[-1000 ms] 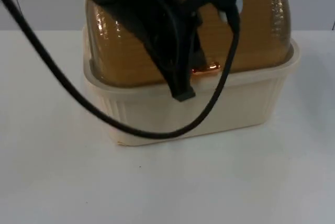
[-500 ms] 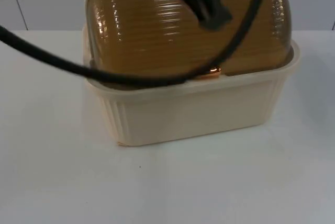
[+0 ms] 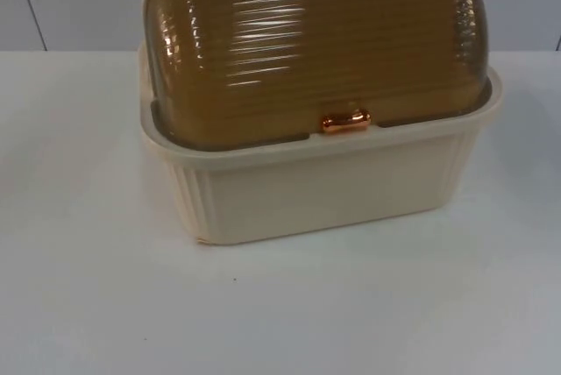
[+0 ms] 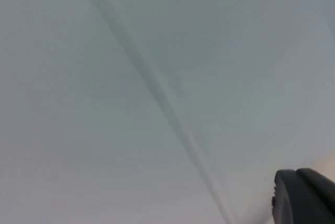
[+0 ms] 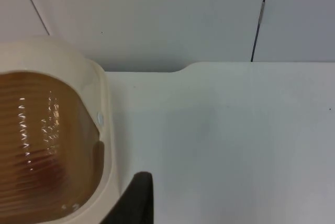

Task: Open the box lid with the left hand, place the block into the box with the right hand, then close the box lid with the left hand.

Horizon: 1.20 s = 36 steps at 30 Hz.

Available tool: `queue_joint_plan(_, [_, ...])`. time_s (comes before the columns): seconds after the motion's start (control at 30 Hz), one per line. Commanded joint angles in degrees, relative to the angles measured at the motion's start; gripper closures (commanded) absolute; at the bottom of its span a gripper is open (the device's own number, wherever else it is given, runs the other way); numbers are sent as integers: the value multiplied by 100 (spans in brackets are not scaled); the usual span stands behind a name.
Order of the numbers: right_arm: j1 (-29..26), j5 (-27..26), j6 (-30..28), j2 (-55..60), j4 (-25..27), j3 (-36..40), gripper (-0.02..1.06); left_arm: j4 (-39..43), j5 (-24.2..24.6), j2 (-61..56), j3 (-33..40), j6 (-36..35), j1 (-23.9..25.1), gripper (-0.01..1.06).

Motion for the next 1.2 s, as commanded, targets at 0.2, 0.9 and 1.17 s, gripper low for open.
queue_joint_plan(0.2, [16, -25, -1, -11, 17, -57, 0, -994, 1486, 55, 19, -1015, 2220, 105])
queue_joint_plan(0.9, [16, -68, -21, -11, 17, -57, 0, 1070, 2258, 643, 19, -3064, 2457, 92])
queue_joint_plan(1.17, [16, -69, -21, -11, 7, -57, 0, 1007, 2375, 643, 19, -3040, 2457, 0])
